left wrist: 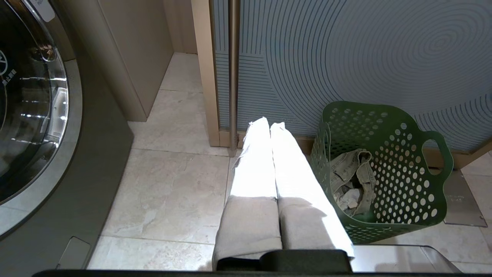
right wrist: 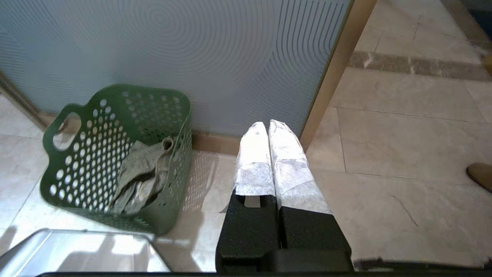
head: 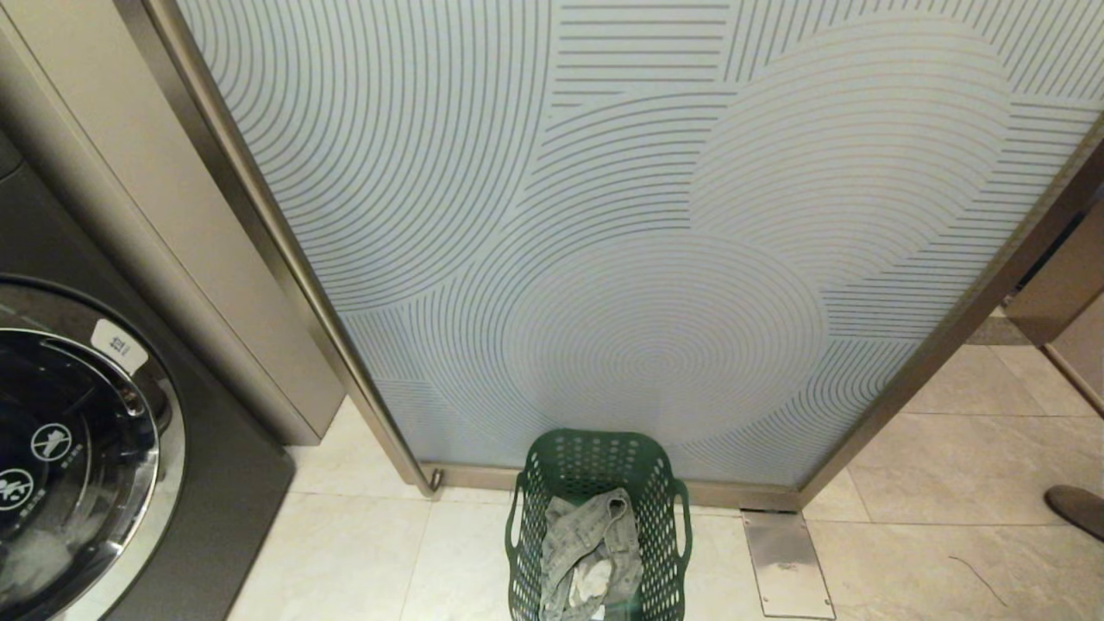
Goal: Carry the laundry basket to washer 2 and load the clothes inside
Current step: Pick up the clothes basket and put it beside the washing machine
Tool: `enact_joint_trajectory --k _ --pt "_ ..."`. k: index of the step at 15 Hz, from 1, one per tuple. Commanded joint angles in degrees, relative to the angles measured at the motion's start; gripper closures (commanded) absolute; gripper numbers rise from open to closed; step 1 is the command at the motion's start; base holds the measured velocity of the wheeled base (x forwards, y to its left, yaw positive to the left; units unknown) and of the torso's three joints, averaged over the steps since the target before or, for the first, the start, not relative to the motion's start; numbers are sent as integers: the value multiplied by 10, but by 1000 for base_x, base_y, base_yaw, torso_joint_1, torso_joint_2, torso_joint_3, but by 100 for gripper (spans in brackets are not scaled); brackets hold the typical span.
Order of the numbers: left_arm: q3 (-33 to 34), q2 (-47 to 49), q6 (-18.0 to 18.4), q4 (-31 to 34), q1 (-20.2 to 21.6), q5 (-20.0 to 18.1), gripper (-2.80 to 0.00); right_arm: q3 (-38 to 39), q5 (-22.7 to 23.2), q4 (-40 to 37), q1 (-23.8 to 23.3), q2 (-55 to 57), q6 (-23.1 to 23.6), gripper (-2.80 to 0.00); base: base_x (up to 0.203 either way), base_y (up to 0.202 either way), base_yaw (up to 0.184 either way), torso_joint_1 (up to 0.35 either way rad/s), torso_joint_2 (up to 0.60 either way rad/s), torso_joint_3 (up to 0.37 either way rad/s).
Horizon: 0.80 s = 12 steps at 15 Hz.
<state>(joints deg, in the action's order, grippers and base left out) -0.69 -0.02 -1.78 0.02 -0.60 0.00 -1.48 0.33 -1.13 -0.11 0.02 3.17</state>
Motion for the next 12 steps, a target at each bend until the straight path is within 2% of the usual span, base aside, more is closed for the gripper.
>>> enact_joint_trajectory --k 1,3,5,8,10,12 --pt "-69 4 -2 23 0 -1 0 -99 0 -29 0 12 -1 0 0 0 0 0 0 0" --pt "-190 45 -2 111 -1 -3 0 -249 4 -115 0 66 -10 0 0 0 0 0 0 0" --pt "-280 148 -2 168 -2 -4 0 -343 6 -162 0 185 -26 0 0 0 0 0 0 0" --pt "-382 349 1 201 -7 -12 0 -460 9 -196 0 390 -47 0 0 0 0 0 0 0" --pt "-451 487 4 211 -12 -36 0 -536 11 -207 0 513 -59 0 0 0 0 0 0 0" --pt "-510 611 6 217 -35 -64 0 -583 11 -202 0 609 -67 0 0 0 0 0 0 0"
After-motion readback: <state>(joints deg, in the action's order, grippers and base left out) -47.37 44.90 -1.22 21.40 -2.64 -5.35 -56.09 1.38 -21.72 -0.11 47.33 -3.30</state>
